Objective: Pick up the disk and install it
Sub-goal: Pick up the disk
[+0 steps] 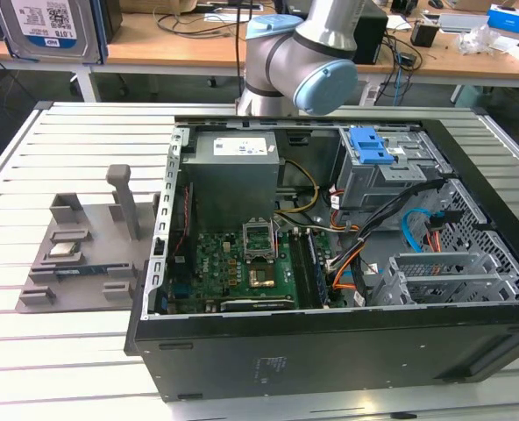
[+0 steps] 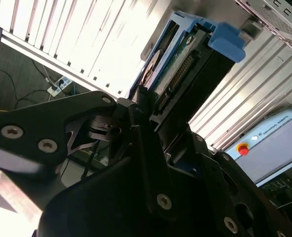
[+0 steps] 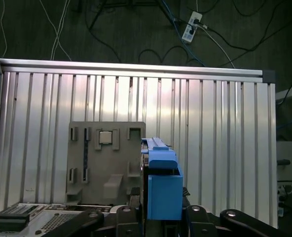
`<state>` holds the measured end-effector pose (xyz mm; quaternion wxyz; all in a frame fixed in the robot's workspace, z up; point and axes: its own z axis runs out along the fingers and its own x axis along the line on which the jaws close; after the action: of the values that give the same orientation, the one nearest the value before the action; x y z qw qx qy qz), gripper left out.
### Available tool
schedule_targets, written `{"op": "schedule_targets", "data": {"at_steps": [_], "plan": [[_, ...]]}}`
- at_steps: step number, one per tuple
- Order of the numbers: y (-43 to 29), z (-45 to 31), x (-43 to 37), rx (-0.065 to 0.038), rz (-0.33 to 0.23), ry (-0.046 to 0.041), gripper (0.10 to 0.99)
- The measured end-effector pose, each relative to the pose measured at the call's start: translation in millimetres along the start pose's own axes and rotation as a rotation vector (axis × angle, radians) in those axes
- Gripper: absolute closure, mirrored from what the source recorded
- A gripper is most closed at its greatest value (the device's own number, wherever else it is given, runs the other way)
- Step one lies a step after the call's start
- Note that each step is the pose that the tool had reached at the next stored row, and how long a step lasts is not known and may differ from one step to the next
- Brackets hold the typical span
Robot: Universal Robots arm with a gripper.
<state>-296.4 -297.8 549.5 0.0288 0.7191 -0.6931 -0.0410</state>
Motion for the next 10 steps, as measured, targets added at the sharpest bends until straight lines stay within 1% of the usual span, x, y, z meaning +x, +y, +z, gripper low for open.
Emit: {"op": "schedule_targets", "data": {"at_steps": [1,2,6,10], "plan": [[-0.7,6.3,0.1,0.000,0.000,0.0000,0.718],[-1.0,9.1,0.2,0.000,0.000,0.0000,0.718],[-1.9,18.3,0.4,0.000,0.000,-0.0001,0.718],[-2.7,25.6,1.3,0.000,0.000,0.0001,0.718]]}}
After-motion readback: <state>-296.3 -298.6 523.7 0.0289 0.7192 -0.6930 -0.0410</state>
